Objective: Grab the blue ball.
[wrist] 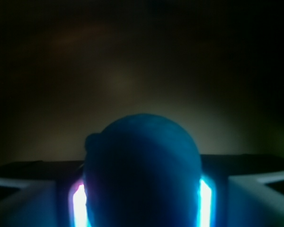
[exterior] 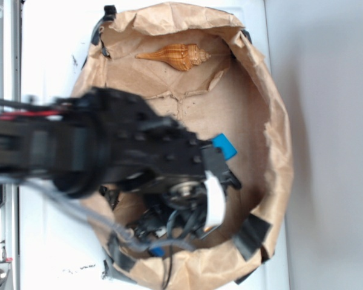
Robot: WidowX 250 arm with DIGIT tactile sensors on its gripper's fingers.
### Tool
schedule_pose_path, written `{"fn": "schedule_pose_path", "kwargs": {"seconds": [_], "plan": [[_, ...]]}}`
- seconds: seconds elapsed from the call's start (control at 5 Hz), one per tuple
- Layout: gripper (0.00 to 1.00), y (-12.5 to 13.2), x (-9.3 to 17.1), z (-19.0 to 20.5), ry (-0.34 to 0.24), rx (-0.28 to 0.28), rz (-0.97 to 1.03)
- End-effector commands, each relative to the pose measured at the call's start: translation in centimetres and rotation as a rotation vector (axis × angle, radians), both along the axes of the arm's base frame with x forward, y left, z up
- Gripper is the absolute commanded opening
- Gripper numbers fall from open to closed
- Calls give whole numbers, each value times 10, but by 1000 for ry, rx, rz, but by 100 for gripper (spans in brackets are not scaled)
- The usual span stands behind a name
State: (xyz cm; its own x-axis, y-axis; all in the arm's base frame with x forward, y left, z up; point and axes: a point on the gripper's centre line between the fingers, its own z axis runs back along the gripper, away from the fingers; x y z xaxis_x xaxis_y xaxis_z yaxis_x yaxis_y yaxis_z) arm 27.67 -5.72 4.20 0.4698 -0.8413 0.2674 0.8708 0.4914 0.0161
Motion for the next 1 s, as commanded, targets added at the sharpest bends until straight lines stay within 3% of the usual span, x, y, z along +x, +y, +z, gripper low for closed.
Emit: {"fn": "schedule_pose_path", "kwargs": {"seconds": [0.0,0.2,0.4,0.6,0.8], "plan": [[0,58,-23,111,82,-12,365],[0,85,-27,126,203,-30,586],[0,94,-29,136,183,1,743],[0,105,-24,140,233,6,994],[0,101,-18,154,57,52,966]]}}
